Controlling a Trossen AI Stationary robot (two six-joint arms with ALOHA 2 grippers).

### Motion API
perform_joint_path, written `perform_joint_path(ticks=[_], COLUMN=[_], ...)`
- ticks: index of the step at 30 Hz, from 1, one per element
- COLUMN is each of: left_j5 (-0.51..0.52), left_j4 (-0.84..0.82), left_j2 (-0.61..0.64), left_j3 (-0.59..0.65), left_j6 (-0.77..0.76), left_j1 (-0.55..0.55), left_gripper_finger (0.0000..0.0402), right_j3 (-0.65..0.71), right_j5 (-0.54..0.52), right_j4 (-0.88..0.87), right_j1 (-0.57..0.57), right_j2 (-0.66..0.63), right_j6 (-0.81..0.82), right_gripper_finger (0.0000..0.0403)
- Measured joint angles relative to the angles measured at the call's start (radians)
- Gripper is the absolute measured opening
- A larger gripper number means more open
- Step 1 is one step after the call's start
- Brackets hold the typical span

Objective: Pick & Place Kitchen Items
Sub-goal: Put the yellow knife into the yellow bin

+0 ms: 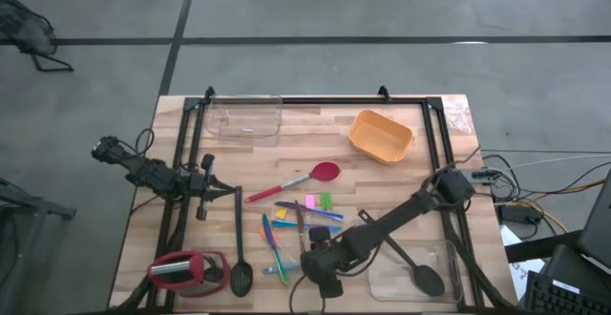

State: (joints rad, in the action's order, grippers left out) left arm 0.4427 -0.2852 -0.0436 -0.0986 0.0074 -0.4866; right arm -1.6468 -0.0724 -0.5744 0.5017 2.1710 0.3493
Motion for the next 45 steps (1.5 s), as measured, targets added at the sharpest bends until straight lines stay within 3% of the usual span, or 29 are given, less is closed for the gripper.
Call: perform_joint_path(ticks=[16, 27, 38, 45], left_j5=[0.0, 0.0, 0.0, 0.0], left_j4=[0.0, 0.0, 0.0, 0.0], left_j2=[0.0, 0.0, 0.0, 0.0], left_j3=[0.0, 0.0, 0.0, 0.0], left_j6=[0.0, 0.0, 0.0, 0.0], left_j1=[0.0, 0.0, 0.0, 0.0], left_gripper_finger=[0.0023, 0.0023, 0.0023, 0.0023], right_j3=[-0.016, -0.016, -0.118, -0.206], right_j5=[0.002, -0.005, -0.009, -0.091], right_j4=[-0.021, -0.062, -0.22, -0.439], right_j1=[-0.011, -0.016, -0.022, -0.022], right_j2=[0.073, 0.064, 0.054, 0.027], right_j6=[-0.013, -0.028, -0.028, -0.008], right_gripper_finger=[0.0143, 0.0045, 0.0058, 0.005])
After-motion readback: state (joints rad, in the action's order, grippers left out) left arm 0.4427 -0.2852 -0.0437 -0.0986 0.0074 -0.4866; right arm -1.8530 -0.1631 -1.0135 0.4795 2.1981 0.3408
